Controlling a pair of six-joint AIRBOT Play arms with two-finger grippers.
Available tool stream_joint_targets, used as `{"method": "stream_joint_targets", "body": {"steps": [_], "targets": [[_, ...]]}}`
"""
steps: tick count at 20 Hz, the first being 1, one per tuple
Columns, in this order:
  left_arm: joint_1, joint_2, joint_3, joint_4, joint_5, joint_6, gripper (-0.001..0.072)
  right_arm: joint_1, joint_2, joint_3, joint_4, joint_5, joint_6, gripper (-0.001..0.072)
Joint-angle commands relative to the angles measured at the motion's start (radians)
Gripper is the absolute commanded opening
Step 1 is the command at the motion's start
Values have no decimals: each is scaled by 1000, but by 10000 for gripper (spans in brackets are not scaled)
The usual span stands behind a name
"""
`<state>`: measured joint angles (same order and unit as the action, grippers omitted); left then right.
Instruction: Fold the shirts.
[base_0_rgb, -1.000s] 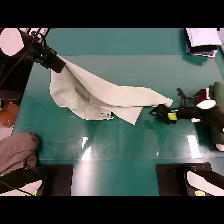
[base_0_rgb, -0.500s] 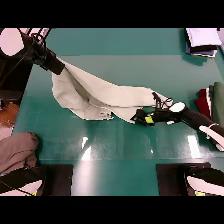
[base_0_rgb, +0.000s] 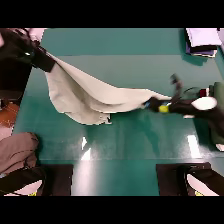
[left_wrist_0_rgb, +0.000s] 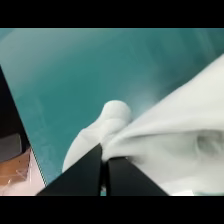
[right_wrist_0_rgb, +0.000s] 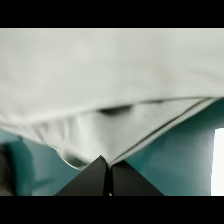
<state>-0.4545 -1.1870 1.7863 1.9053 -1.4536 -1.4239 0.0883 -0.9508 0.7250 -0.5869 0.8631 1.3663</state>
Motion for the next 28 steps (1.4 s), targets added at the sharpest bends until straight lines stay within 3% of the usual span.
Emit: {"method": "stream_joint_targets", "body": {"steps": [1,8,16,18,21,25,28], "targets": [[0,71,90,-1,-24,-2,29,-203,183,172,8,149,-1,14],[0,209,271,-35,-95,-21,29,-631,280,619,8,396,20,14],[0,322,317,-343,-32,-43,29,-790,216,1003,-11,503,98,15],[0,317,315,-365,16,-42,29,-801,155,1120,-87,564,154,14],[0,249,294,-254,20,-34,28,-774,24,1261,-150,684,228,14],[0,92,139,-191,-28,23,28,-625,-161,1278,-190,791,279,14],[1,-83,77,-190,-17,37,28,-406,-274,1150,-484,803,282,14]]}}
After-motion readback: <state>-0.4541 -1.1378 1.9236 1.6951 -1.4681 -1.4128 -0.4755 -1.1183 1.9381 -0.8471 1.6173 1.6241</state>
